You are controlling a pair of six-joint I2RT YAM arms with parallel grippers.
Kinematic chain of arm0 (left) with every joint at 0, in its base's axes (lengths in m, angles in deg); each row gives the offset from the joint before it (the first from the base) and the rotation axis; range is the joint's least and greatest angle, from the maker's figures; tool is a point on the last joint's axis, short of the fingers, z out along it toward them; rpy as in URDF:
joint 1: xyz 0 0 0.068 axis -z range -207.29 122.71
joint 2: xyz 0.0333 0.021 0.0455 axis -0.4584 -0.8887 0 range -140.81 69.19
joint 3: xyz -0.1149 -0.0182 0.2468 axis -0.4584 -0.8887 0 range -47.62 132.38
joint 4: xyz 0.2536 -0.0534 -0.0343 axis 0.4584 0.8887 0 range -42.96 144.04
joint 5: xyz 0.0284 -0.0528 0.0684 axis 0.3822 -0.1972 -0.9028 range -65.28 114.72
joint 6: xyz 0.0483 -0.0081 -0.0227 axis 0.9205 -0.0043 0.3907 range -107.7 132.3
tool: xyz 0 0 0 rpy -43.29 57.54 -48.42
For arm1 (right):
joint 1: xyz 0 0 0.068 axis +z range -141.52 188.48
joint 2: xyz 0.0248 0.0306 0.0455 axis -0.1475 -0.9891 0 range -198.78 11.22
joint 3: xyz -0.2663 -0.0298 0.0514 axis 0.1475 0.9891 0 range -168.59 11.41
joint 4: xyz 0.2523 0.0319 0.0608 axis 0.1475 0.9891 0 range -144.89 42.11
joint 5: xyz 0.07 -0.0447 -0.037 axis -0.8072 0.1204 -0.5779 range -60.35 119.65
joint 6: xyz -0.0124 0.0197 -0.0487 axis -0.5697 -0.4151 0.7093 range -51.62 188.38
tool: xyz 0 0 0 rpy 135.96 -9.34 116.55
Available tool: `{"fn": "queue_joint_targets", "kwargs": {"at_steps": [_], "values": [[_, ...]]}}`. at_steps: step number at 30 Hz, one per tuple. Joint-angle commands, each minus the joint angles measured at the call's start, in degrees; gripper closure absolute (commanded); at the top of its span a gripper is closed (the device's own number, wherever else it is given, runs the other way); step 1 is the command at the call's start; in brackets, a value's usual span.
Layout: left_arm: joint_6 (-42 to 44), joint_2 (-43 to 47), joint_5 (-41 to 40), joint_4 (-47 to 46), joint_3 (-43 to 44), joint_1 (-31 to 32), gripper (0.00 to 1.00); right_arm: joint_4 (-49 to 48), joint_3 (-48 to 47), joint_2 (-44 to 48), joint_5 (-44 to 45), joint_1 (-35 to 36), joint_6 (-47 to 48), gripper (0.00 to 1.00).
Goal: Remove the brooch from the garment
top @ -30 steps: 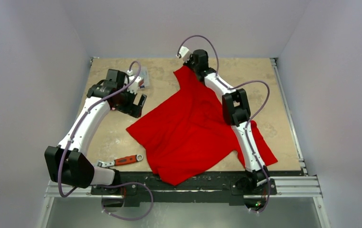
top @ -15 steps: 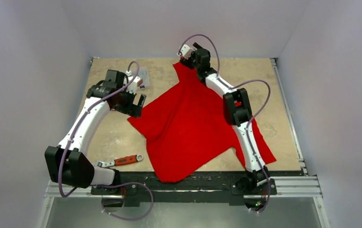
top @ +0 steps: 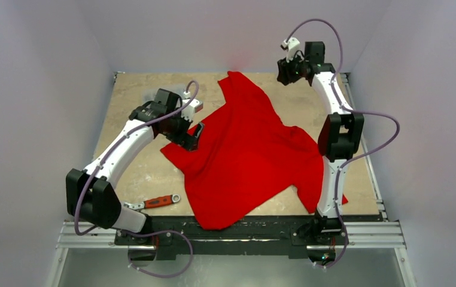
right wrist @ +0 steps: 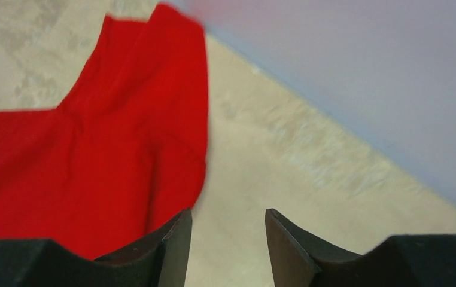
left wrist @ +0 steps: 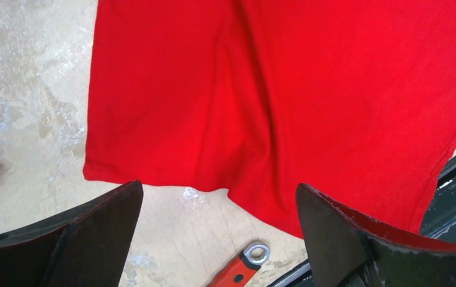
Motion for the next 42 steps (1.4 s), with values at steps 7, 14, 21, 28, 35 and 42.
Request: {"fn": "queue_joint_targets", "kwargs": {"at_steps": [7, 14, 21, 28, 35, 42], "values": [[-0.2, -2.7, 1.3, -0.9, 4.9, 0.0, 0.0, 13.0, 4.8, -5.9, -8.9, 1.2, -4.5, 0.49], [-0.2, -1.9, 0.3, -0.1, 4.7, 0.0, 0.0, 11.5, 6.0, -7.7, -6.7, 1.2, -4.1, 0.53], [-0.2, -1.7, 0.4, 0.3, 4.4, 0.0, 0.0, 10.7, 5.8, -5.8, -10.2, -0.4, -6.0, 0.55], [-0.4, -2.3, 0.6, 0.1, 4.5, 0.0, 0.0, 9.4, 6.3, -4.5, -13.3, -4.1, -9.3, 0.6], [-0.5, -3.5, 0.7, 0.1, 5.2, 0.0, 0.0, 11.5, 6.7, -6.0, -11.0, -4.0, -8.2, 0.61], [-0.5, -3.8, 0.5, 0.2, 5.5, 0.0, 0.0, 14.6, 8.5, -6.4, -10.6, -3.4, -3.8, 0.61]]}}
